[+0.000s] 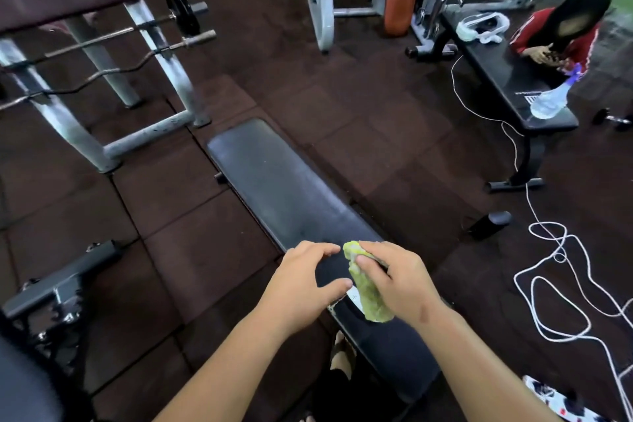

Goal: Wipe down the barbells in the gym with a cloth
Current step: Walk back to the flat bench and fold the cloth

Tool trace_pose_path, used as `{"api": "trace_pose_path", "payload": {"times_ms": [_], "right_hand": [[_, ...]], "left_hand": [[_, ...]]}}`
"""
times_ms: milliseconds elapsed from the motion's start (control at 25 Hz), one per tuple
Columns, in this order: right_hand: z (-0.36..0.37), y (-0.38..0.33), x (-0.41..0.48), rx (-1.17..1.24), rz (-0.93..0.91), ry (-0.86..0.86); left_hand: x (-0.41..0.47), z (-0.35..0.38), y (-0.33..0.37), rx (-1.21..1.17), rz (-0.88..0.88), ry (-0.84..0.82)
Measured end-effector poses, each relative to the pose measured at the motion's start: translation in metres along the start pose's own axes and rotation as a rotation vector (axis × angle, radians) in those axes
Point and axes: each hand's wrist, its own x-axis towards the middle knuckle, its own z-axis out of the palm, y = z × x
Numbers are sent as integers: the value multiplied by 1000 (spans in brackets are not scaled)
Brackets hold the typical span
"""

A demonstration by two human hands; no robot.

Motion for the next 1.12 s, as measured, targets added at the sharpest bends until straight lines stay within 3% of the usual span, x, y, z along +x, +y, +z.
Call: {"api": "trace_pose_path", "payload": {"times_ms": [280, 640, 1120], "right_hand": [[22, 73, 91, -94, 189, -25], [89, 177, 152, -149, 480, -73], [169, 246, 187, -251, 657, -96]], "left_hand": [[100, 12, -38, 47, -96, -68], [198, 73, -136, 112, -219, -235], [242, 149, -223, 126, -296, -325]]}}
